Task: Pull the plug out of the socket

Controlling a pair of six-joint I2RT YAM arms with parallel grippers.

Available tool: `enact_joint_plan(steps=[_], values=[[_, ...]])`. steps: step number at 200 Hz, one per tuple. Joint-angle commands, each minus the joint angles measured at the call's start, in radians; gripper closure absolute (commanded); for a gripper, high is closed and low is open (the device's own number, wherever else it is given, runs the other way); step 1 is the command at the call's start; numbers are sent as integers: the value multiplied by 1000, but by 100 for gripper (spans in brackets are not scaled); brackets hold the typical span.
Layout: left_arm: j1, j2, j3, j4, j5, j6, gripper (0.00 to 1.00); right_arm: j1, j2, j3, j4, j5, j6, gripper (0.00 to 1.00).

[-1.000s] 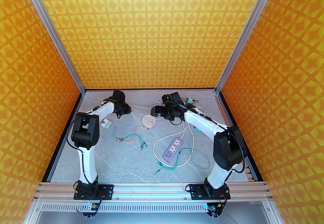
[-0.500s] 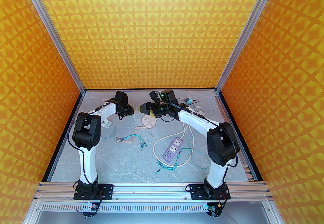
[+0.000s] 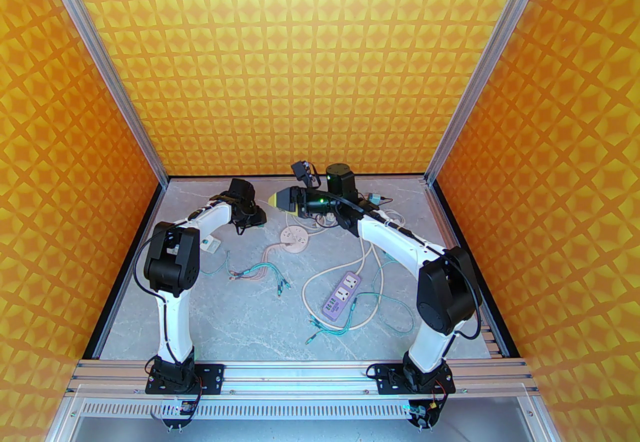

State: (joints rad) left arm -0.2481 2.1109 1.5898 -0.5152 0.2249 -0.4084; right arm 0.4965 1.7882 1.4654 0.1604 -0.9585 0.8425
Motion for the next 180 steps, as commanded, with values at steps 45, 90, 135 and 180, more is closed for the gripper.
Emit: enact_joint_plan(steps=[45, 90, 135, 180], values=[[7, -9, 47, -7, 18, 2, 98, 75, 133, 119, 306, -59, 285, 2], [60, 32, 223, -67, 18, -1, 100, 80, 45, -89, 172, -62, 190, 1], [105, 99, 441, -160, 17, -6, 100, 102, -32, -176, -85, -87, -24, 1], [118, 97, 446, -191, 17, 10, 98, 98, -60, -149, -258, -9, -167, 2]])
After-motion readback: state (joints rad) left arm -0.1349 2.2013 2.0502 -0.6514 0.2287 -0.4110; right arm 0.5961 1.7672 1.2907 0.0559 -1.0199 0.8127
